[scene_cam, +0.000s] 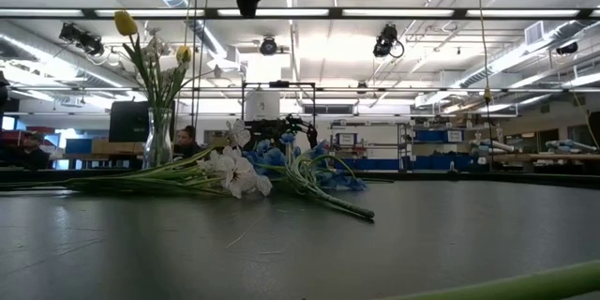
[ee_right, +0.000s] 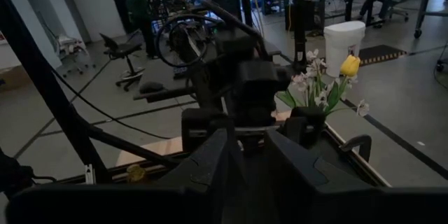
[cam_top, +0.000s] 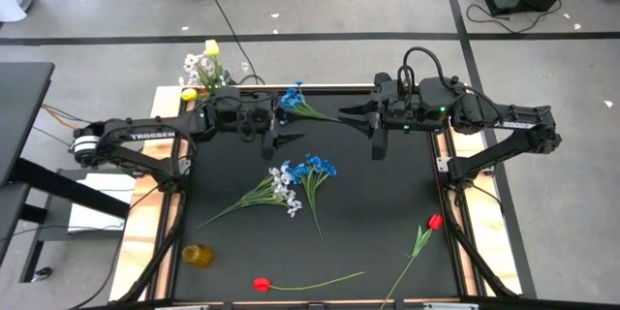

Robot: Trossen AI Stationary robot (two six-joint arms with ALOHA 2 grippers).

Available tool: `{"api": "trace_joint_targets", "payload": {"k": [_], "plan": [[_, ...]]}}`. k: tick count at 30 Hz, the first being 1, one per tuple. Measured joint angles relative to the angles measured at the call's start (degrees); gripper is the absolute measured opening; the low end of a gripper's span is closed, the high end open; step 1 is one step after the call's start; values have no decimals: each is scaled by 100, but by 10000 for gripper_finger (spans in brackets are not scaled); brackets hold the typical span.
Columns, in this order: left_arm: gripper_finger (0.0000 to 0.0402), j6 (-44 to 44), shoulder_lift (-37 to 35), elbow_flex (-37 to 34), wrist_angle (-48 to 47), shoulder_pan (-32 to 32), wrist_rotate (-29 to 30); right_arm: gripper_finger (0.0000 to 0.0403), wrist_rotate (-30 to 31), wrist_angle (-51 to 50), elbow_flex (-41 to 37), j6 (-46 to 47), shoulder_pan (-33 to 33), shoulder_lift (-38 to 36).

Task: Sort flowers into vase by color
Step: Put the white flowers into the transparent vase

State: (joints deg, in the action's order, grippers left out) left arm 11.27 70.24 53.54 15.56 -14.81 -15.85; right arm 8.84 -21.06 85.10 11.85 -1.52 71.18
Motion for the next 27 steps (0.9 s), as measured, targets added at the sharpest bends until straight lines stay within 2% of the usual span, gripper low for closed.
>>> {"api": "trace_joint_targets", "payload": {"k": [6,13,17,22,27], "plan": [[276,-161,0,0,399,-3,265,103,0,0,0,0,0,0],[276,-158,0,0,473,-8,273,103,0,5,0,-5,0,-1],[276,-140,-13,0,468,-7,270,103,52,541,4,-230,25,51],[276,-142,-24,0,479,-7,268,103,9,1232,4,49,26,91],[276,-142,-24,0,478,-7,266,103,-51,1514,4,163,23,89]]}}
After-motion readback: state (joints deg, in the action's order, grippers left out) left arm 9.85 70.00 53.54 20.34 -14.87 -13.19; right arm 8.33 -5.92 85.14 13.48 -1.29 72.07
